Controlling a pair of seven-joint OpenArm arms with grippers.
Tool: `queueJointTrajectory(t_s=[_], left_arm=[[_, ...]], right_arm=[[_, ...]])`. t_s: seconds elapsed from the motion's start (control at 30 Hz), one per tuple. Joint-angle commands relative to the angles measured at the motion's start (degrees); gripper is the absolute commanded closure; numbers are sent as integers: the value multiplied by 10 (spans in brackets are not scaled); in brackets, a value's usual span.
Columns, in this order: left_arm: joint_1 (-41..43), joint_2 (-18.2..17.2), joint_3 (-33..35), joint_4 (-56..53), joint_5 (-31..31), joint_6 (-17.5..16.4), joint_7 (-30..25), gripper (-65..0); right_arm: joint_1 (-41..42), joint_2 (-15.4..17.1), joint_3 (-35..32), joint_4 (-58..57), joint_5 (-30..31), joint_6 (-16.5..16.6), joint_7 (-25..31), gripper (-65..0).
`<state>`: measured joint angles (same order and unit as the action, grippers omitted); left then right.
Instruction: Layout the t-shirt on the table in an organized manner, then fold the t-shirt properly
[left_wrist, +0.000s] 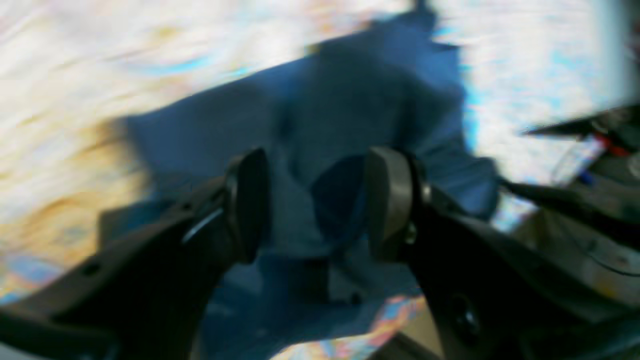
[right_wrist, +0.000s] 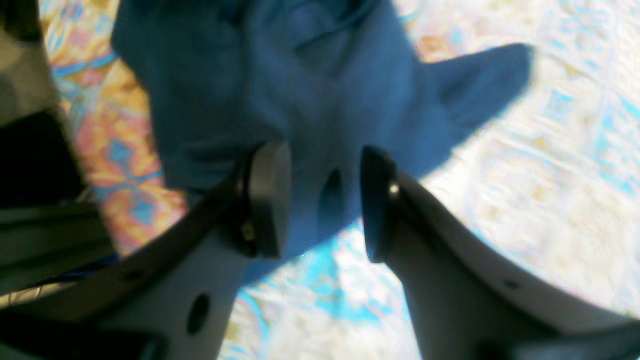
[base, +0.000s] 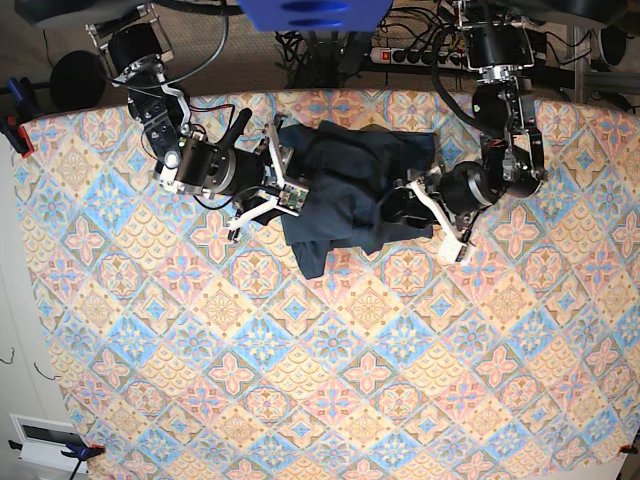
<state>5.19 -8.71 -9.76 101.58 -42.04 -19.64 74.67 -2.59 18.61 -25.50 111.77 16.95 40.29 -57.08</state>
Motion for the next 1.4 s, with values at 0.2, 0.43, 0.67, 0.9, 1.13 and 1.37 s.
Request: queueJointTrajectory(t_s=[0.2, 0.43, 0.67, 0.9, 1.13, 1.37], left_arm=[[25, -21, -4, 69, -10, -4, -6, -309], [33, -26, -4, 106, -11, -40, 4, -309], [36, -26, -5, 117, -2, -70, 19, -309], [-16, -21, -3, 10, 105, -70, -38, -308], [-117, -21, 31, -134, 146, -70, -87, -6], [-144, 4, 6, -185, 145, -70, -90, -11]], right_arm=[[11, 6, 44, 6, 1, -3, 7, -220], [11, 5, 43, 5, 1, -3, 7, -220], [11, 5, 43, 5, 1, -3, 7, -220], [8, 4, 42, 5, 1, -3, 7, -220], [3, 4, 18, 5, 1, -3, 6, -192], [3, 4, -36, 0, -1, -3, 6, -87]])
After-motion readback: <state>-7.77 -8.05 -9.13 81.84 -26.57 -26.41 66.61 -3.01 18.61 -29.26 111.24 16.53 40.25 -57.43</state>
